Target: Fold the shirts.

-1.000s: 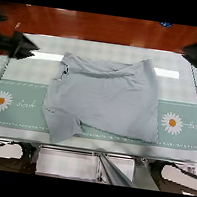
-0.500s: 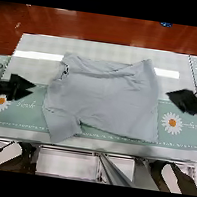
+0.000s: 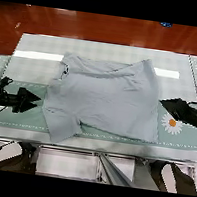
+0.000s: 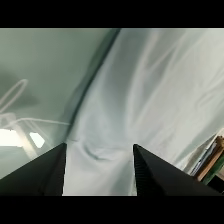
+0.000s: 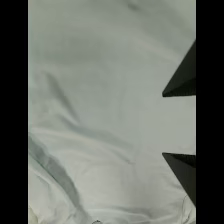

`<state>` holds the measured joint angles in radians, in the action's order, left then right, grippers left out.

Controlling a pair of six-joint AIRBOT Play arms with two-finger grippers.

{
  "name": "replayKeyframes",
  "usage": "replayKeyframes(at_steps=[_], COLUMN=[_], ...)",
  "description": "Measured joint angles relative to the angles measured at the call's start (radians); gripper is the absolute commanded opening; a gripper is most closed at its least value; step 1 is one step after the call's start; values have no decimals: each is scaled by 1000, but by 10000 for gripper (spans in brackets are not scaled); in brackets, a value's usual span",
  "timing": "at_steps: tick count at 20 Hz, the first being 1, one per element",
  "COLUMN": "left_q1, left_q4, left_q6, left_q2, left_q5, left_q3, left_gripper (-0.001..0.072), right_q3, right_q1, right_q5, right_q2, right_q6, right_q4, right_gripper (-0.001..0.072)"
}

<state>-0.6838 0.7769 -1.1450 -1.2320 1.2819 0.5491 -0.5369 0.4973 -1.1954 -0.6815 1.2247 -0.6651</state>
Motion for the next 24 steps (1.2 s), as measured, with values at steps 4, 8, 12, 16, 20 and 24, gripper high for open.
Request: replayKeyframes(at_steps=[4,8,12,16,20,24], left_q1=[7,98,240,308,327,331], left_q4=[33,22,-2,10,3,2], left_q6=[7,13,13,16,15,14], left_q2=[-37,-60,-98,-121,-125,-127], left_q5=[-6,-28,-62,-70,-30,-21], left_q3=[-3,-3,2,34,60,68], left_gripper=[507,507,125,14,14,14], right_q3=[3,4,4,4,14,41], right_q1=[0,0,0,69,182,185], right_q5=[-2,-2,11,11,-40,-121], right_q2=[3,4,4,4,-9,-101], right_q6=[6,14,18,19,93,157], right_q4=[3,7,37,18,-267,-478], right_gripper=[405,405,405,405,405,405])
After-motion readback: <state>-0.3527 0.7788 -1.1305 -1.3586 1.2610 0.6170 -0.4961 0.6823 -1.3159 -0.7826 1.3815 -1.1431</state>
